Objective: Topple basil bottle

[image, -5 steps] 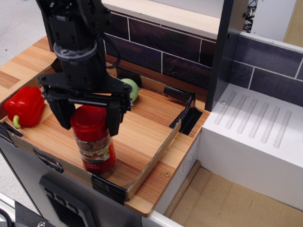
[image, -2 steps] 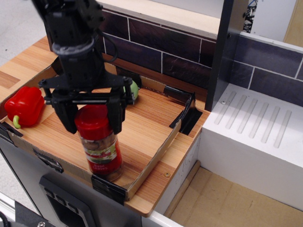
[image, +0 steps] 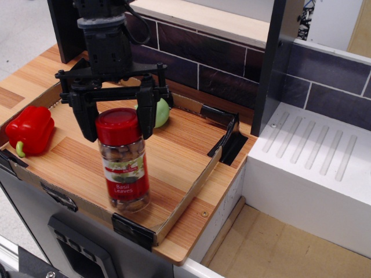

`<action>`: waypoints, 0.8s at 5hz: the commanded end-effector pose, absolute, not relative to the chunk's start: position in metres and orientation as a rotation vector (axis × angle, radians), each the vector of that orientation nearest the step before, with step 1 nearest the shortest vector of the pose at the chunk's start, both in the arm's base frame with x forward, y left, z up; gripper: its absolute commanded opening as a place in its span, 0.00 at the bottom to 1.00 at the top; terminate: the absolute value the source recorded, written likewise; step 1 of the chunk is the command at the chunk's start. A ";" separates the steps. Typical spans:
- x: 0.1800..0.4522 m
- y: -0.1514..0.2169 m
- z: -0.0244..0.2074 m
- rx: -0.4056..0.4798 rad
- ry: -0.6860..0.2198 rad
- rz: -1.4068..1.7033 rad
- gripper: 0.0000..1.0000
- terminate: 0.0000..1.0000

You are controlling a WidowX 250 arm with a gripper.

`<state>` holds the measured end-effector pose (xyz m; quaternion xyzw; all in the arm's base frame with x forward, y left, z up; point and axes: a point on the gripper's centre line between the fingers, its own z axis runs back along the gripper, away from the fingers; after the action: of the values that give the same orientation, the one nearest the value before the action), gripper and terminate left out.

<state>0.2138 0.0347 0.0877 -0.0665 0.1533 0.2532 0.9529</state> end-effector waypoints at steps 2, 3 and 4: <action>0.237 0.049 0.055 -0.175 0.239 0.699 0.00 0.00; 0.244 0.057 0.049 -0.076 -0.010 0.720 0.00 0.00; 0.252 0.066 0.047 -0.011 -0.209 0.738 0.00 0.00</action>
<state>0.2428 0.0593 0.0326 -0.0015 -0.0836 0.3657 0.9270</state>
